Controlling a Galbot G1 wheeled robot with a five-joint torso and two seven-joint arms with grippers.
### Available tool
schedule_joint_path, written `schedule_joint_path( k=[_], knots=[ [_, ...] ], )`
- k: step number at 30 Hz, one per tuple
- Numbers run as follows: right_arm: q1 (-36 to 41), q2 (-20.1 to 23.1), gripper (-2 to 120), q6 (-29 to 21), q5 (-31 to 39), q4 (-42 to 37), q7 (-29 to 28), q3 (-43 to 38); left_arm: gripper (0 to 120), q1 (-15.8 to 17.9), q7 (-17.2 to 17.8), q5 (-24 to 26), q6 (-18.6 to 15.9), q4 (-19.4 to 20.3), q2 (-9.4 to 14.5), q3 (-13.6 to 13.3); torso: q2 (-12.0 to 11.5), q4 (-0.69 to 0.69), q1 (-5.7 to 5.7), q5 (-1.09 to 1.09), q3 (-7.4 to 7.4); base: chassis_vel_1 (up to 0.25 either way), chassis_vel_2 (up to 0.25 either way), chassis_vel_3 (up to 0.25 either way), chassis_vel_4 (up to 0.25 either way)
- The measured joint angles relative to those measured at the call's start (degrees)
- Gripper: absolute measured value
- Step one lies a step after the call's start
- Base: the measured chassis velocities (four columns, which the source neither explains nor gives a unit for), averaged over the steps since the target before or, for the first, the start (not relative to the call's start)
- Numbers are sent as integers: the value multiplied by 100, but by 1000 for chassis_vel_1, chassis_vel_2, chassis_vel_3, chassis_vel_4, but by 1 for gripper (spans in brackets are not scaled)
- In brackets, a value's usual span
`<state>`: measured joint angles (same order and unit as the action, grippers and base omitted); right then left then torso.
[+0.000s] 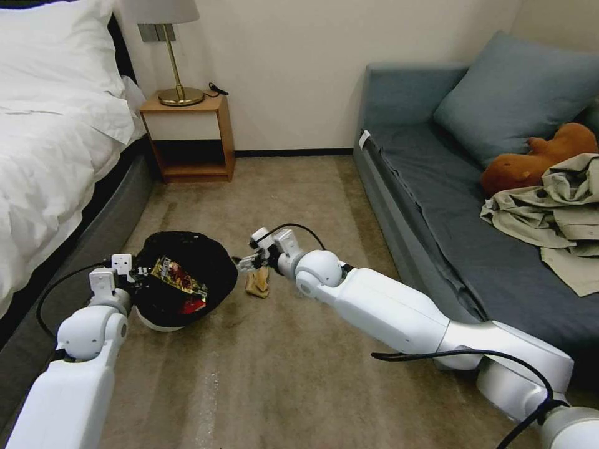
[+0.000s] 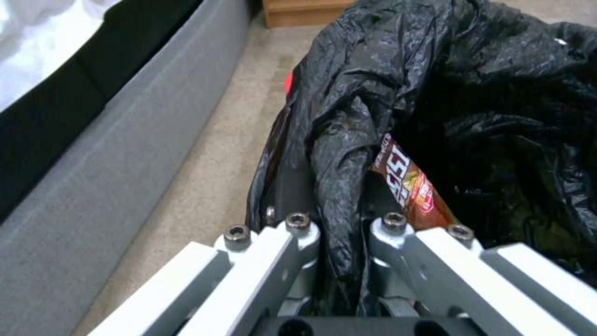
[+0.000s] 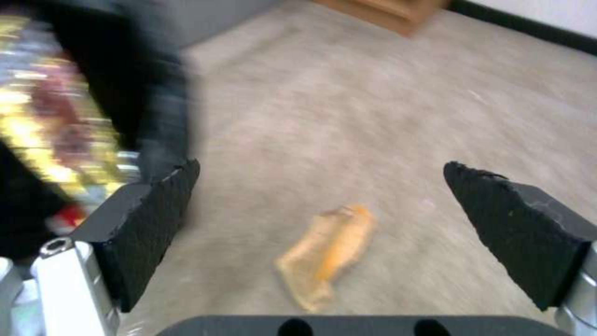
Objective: Pick up the trash bin, then pick up the garbage on the floor and place it into the trash bin.
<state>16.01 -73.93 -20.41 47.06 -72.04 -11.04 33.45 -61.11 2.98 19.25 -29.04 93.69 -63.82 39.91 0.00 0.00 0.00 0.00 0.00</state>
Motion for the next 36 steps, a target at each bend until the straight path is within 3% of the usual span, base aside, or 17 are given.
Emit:
schedule_joint_path(
  k=[4, 14, 36],
  knots=[
    [357, -81, 100, 78, -112, 415, -419, -470, 4, 54, -9, 16, 56, -154, 24, 55, -1, -1, 0, 0, 0, 0, 0, 0, 0],
    [853, -249, 100, 332, -736, 1209, -543, -1174, 4, -16, -21, 42, 171, -254, 130, 228, 0, 0, 0, 0, 0, 0, 0, 0, 0],
    [1129, -217, 100, 645, -1014, 1347, -331, -1294, 4, -39, -27, -59, 209, -248, 76, 143, -1, 0, 0, 0, -1, 0, 0, 0, 0]
  ],
)
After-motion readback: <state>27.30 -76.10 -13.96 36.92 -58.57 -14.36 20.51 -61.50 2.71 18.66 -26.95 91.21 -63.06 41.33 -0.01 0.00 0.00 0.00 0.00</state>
